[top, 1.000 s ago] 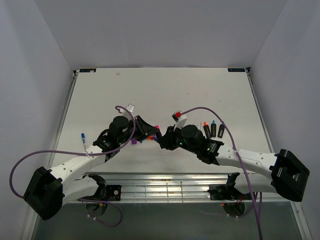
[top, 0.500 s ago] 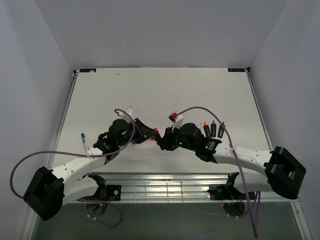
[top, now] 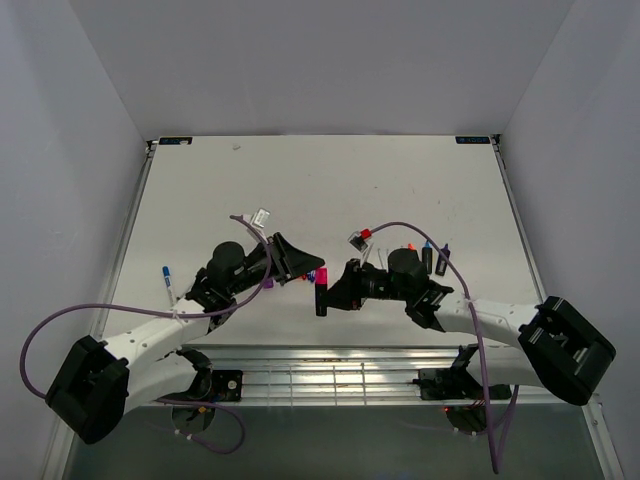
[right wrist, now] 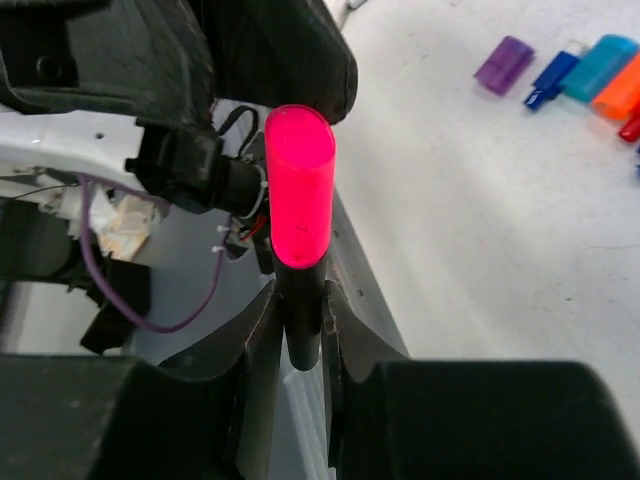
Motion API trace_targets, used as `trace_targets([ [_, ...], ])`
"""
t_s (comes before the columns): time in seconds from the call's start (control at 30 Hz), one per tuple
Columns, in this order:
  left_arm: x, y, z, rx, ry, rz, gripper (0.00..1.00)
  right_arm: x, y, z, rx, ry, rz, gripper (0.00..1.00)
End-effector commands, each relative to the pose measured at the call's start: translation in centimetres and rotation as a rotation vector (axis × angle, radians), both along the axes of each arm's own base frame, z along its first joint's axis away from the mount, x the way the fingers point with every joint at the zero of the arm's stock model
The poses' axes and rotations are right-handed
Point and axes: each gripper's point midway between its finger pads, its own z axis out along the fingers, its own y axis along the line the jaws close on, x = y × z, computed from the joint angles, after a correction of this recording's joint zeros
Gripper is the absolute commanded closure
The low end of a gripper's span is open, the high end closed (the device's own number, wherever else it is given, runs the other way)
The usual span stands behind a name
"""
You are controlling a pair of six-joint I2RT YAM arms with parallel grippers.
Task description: Open the pen caps
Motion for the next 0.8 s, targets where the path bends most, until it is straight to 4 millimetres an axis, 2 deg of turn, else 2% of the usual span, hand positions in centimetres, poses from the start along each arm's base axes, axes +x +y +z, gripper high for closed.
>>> trace_targets([
  [0.0, -1.2, -0.5, 4.1, -0.119, -0.136, -0.071, 0.53, -2.3, 0.3, 1.9, 0.117, 0.043, 0.130, 0.92],
  [0.3, -2.3, -1.6, 3.5, -0.104, -0.129, -0.190, 0.44, -2.5, -0.6, 3.4, 0.182, 0.049, 0.152, 0.92],
  [0.53, -2.4, -1.6, 1.9, -0.076, -0.100, -0.194, 0.43, -2.7, -1.2, 4.4, 0.203, 0.025, 0.151, 0.92],
  [0.77, -2.5, -1.8, 2.0, -0.078, -0.089, -0.220, 0.47, -2.2, -1.2, 4.5, 0.201, 0.018, 0.141, 0.92],
])
